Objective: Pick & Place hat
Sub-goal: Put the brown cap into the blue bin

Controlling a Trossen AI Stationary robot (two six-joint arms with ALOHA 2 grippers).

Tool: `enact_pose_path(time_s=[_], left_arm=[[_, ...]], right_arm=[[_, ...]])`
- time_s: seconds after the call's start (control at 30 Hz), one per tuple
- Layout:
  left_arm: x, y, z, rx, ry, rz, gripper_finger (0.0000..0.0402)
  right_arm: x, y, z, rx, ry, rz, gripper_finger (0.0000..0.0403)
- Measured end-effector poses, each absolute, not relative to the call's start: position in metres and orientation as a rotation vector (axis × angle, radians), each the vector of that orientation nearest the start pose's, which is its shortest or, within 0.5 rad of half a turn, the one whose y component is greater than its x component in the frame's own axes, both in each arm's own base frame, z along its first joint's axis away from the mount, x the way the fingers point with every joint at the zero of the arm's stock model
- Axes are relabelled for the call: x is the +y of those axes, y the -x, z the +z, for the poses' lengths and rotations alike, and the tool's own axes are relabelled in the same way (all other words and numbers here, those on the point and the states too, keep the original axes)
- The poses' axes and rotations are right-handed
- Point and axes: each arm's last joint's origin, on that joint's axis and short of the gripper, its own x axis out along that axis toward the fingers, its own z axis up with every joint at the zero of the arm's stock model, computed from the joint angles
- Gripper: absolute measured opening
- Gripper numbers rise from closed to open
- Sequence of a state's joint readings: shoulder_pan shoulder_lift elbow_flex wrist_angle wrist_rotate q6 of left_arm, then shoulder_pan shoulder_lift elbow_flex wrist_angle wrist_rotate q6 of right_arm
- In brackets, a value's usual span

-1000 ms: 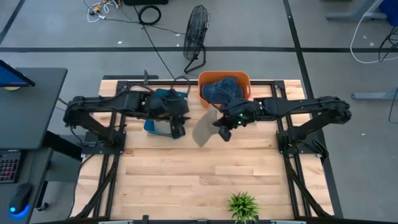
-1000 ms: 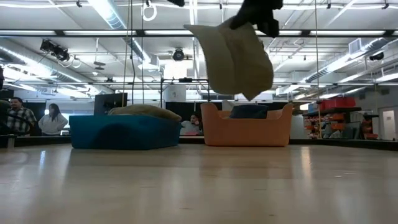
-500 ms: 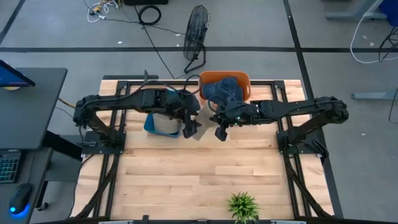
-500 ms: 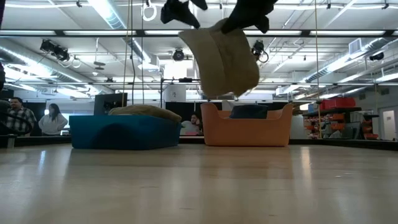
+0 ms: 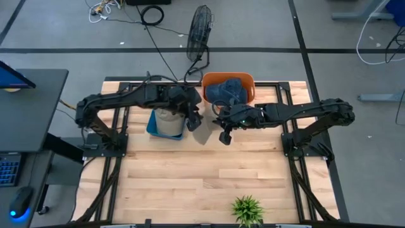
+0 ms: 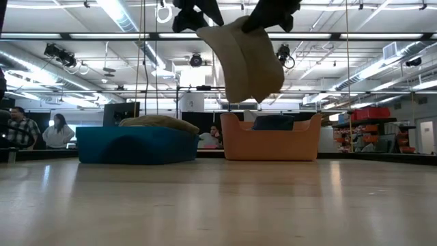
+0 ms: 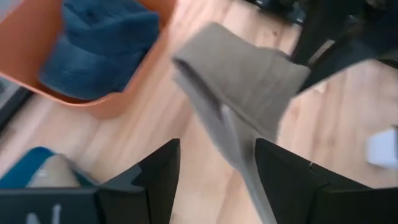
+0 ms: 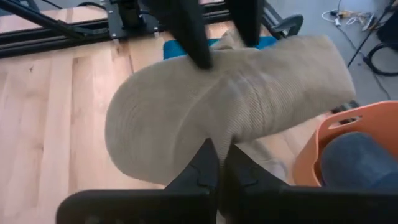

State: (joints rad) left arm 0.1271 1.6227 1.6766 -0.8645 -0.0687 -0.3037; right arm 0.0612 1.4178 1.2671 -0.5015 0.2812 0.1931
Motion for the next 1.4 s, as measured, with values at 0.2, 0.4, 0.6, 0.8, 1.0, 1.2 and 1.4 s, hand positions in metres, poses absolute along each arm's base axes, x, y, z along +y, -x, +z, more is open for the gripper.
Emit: enact_pose_path(time_s=[0.2,0.4,0.6,0.8,1.0,1.2,1.4], left_arm=[[0.041,-0.349,0.359,0.816,0.343,0.218,0.0210],[0.042,-0.353,0.355,0.828,0.343,0.219,0.0177],[0.042,-0.349,0.359,0.823,0.344,0.220,0.0071],[0.042,-0.349,0.357,0.832,0.343,0.217,0.0015],[0.042,-0.349,0.357,0.834,0.364,0.231,0.0011],[0.045,-0.335,0.357,0.909,0.426,0.284,0.0011],[0.047,-0.308,0.375,0.914,0.463,0.316,0.0011]], right_arm=[[0.010,-0.311,0.335,0.556,-0.012,-0.273,0.0000],[0.010,-0.311,0.335,0.550,-0.039,-0.281,0.0000],[0.010,-0.306,0.329,0.623,-0.073,-0.301,0.0007],[0.009,-0.306,0.329,0.624,-0.073,-0.308,0.0029],[0.007,-0.304,0.328,0.631,-0.082,-0.352,0.0060],[0.008,-0.292,0.336,0.629,-0.166,-0.331,0.0102],[0.007,-0.272,0.350,0.617,-0.195,-0.336,0.0143]])
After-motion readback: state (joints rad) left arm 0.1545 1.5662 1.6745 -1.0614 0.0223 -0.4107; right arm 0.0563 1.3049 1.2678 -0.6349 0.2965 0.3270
